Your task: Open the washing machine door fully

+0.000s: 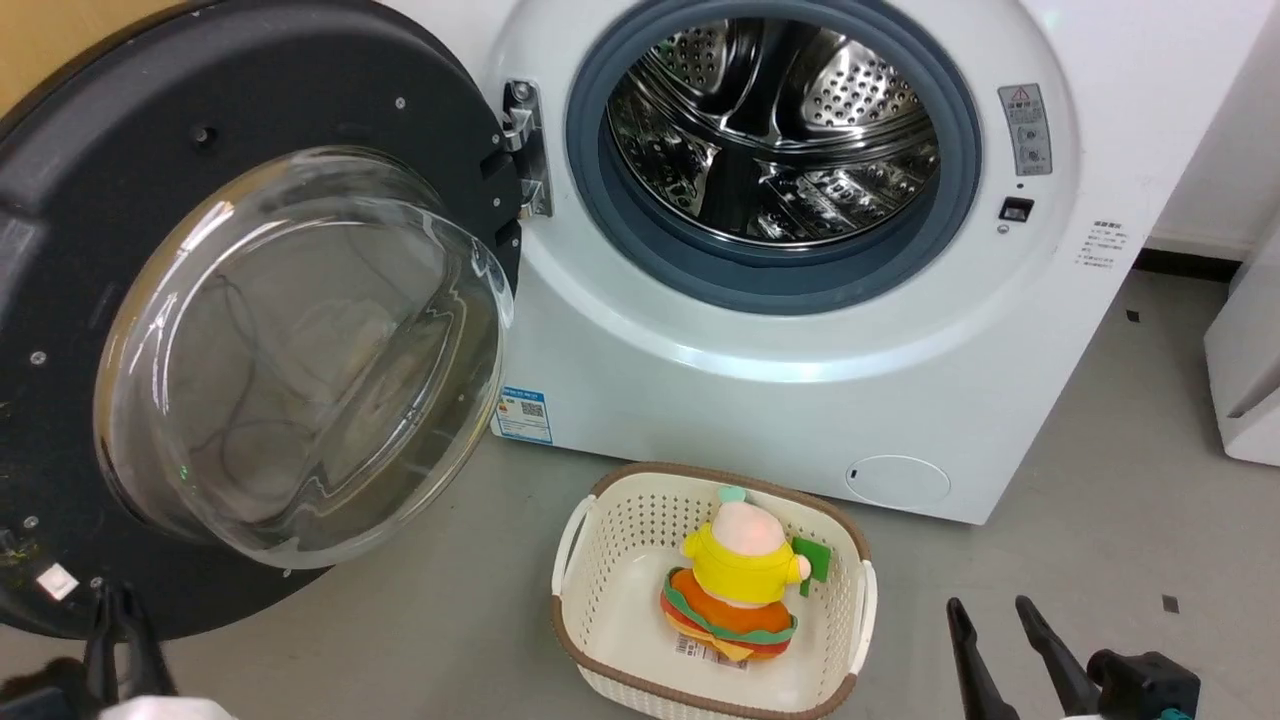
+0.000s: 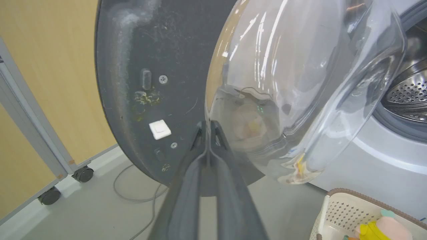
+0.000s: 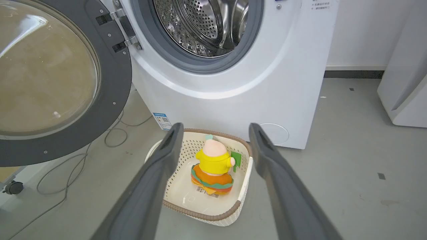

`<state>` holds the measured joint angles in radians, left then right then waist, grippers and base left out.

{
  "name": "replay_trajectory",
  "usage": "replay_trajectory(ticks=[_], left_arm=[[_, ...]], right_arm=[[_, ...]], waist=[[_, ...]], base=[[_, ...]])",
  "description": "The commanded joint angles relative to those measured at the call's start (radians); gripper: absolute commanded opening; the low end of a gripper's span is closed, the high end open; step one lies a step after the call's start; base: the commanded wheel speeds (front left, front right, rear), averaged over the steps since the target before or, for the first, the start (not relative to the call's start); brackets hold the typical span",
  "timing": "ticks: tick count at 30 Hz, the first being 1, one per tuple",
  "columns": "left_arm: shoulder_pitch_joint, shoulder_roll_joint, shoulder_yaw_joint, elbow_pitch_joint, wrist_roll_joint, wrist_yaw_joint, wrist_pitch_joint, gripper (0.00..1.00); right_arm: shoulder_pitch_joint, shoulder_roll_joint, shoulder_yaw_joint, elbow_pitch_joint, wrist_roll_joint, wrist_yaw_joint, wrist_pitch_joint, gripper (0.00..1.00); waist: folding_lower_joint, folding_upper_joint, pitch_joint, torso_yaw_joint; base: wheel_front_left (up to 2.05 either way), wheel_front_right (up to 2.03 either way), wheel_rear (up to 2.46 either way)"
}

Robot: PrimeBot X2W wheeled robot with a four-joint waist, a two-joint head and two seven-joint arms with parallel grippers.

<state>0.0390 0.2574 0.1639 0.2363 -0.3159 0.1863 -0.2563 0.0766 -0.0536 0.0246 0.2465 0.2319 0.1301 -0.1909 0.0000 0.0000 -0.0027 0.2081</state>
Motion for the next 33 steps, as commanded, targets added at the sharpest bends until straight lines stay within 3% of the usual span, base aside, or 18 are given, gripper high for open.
replay_trajectory(ticks=[1,13,18,21,33], left_arm=[[0.036,-0.016,-0.009,-0.029,0.014,0.008,-0.005,1.00],[0.190,-0.103,-0.131,-0.180,0.080,0.029,0.012,1.00],[0.213,-0.131,-0.188,-0.201,0.081,0.015,0.037,1.00],[0.187,-0.129,-0.253,-0.196,0.111,-0.013,0.046,1.00],[0.067,-0.100,-0.350,-0.160,0.171,-0.073,0.056,1.00]], right_arm=[[0.009,0.003,0.003,0.002,0.005,0.001,-0.005,1.00],[0.008,0.003,0.022,-0.001,-0.001,0.001,-0.015,1.00],[0.011,0.003,0.024,-0.013,-0.011,0.001,-0.014,1.00],[0.020,0.003,0.013,-0.028,-0.027,0.001,-0.010,1.00],[0.031,0.003,-0.012,-0.077,-0.055,0.001,0.012,1.00]], waist=[[0.0000,0.0000,-0.007,0.004],[0.0000,0.0000,-0.036,-0.031],[0.0000,0.0000,-0.049,-0.072],[0.0000,0.0000,-0.062,-0.118],[0.0000,0.0000,-0.064,-0.212]], base=[[0.00,0.00,0.00],[0.00,0.00,0.00],[0.00,0.00,0.00],[0.00,0.00,0.00],[0.00,0.00,0.00]])
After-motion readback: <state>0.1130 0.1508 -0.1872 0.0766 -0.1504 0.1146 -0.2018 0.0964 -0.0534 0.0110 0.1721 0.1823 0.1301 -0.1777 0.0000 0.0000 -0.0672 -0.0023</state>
